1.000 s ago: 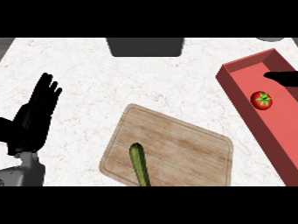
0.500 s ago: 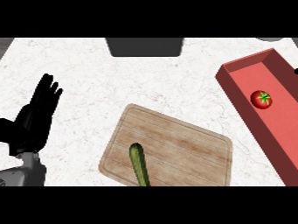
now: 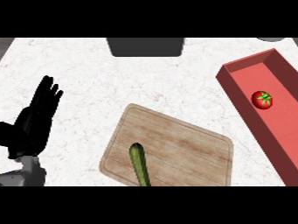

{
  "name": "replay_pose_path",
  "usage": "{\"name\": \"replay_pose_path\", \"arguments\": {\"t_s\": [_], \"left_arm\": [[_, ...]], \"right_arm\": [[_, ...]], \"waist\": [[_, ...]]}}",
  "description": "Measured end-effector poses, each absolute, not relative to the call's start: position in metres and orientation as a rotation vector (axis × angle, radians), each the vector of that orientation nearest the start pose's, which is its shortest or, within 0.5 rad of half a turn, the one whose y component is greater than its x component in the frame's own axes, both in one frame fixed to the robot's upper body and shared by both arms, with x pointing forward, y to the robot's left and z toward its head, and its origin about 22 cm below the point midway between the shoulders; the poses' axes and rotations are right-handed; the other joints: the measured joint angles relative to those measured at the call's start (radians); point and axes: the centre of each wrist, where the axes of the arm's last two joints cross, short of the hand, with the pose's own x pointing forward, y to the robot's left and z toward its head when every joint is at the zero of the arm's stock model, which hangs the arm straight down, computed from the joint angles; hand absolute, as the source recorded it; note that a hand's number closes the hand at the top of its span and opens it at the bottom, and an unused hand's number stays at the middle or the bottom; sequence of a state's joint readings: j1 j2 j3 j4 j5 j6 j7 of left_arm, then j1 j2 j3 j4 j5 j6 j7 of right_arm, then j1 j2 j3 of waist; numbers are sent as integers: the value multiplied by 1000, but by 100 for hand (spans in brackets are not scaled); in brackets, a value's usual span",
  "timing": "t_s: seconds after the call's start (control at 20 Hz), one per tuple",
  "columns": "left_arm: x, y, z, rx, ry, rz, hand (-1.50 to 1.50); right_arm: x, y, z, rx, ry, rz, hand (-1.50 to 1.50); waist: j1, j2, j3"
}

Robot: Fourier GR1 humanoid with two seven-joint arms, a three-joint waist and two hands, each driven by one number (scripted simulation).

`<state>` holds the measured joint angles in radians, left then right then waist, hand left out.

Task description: Pick the tomato from the cutting board and place it in the cardboard box

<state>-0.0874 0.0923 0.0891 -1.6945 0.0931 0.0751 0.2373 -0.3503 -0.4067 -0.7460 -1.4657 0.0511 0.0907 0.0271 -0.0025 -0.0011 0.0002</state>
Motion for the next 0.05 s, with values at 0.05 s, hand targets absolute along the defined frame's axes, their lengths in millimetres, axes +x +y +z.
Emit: {"name": "replay_pose_path", "arguments": {"t_s": [0.05], "left_arm": [[257,259,57,70,-1540,106,0]], "right_arm": [[259,-453,147,-699,-1826,-253,-150]], "waist": [[1,0,0]]}}
